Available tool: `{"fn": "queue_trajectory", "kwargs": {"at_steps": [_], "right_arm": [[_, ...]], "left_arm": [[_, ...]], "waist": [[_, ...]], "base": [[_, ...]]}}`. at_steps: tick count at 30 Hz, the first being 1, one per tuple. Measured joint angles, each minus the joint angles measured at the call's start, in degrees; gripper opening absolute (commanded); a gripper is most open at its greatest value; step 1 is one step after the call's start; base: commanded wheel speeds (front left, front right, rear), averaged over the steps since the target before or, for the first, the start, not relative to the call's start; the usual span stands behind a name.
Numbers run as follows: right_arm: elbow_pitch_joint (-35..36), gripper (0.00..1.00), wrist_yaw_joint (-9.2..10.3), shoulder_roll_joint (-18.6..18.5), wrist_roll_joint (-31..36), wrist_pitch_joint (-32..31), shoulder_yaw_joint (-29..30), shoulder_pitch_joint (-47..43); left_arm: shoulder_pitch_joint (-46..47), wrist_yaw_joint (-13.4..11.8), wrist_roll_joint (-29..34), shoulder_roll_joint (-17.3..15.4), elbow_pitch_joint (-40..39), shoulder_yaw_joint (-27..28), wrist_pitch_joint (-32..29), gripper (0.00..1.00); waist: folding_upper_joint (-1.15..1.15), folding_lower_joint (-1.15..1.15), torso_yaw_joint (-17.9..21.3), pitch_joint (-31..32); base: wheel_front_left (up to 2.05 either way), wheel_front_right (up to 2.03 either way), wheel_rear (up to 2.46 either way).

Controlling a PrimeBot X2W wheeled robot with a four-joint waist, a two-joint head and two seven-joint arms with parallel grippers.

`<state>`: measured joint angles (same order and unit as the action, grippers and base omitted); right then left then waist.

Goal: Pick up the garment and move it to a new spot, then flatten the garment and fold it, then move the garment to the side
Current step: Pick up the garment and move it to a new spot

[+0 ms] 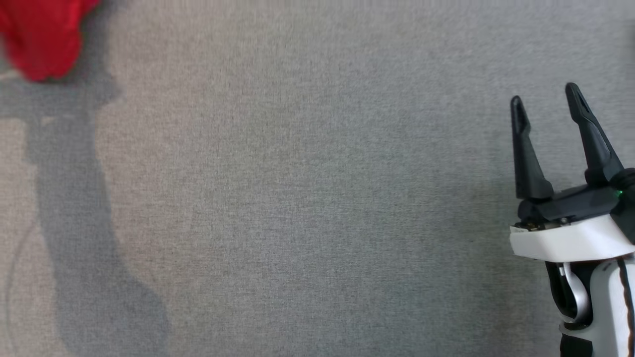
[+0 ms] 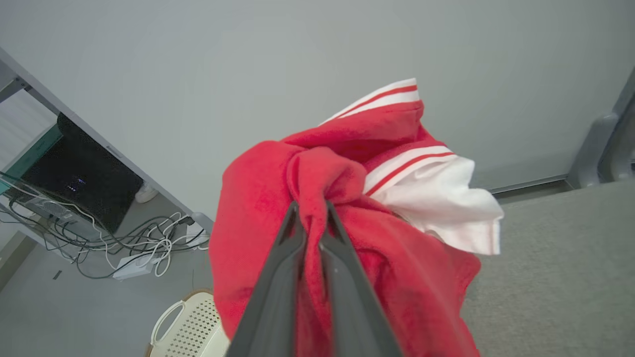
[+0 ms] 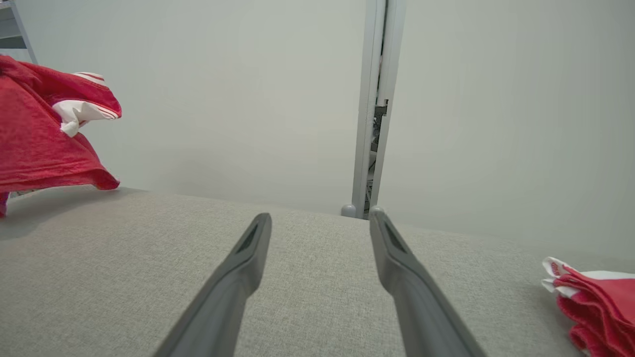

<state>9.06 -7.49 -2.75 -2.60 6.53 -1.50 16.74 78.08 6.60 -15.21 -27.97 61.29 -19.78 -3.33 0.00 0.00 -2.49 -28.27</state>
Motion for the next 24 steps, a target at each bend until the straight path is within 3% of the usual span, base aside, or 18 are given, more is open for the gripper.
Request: {"fn": "queue_trajectory", "kwargs": {"at_steps": [6, 10, 15, 21, 24], "right_arm": [[-2.56, 1.00, 0.00, -0.02, -1.03, 1.25, 2.46, -1.59], [-4.54, 1.00, 0.00, -0.03, -2.12, 2.33, 4.92, -3.62], [-5.99, 1.00, 0.00, -0.02, -3.02, 3.02, 6.54, -5.84], [-6.70, 1.00, 0.00, -0.03, -4.00, 3.52, 7.90, -7.38], [-7.26, 1.00, 0.00, -0.02, -4.45, 3.60, 8.06, -8.01]], "left_arm": [[-0.08, 0.67, -1.48, 2.55, -2.81, -2.88, -0.73, 0.00], [-2.98, 0.89, -5.99, 6.83, -8.99, -7.98, -1.85, 0.00], [-7.85, 0.89, -10.99, 9.76, -16.79, -13.37, -4.35, 0.00], [-14.45, 0.82, -16.37, 14.55, -25.44, -14.90, -6.15, 0.00], [-18.99, -0.48, -18.48, 18.22, -28.32, -15.10, -5.22, 0.00]], "waist": [[0.00, 0.00, 1.09, 4.77], [0.00, 0.00, 2.18, 9.84], [0.00, 0.00, 3.18, 14.81], [0.00, 0.00, 4.87, 19.02], [0.00, 0.00, 6.14, 19.69]], "base": [[0.00, 0.00, 0.00], [0.00, 0.00, 0.00], [0.00, 0.00, 0.00], [0.00, 0.00, 0.00], [0.00, 0.00, 0.00]]}}
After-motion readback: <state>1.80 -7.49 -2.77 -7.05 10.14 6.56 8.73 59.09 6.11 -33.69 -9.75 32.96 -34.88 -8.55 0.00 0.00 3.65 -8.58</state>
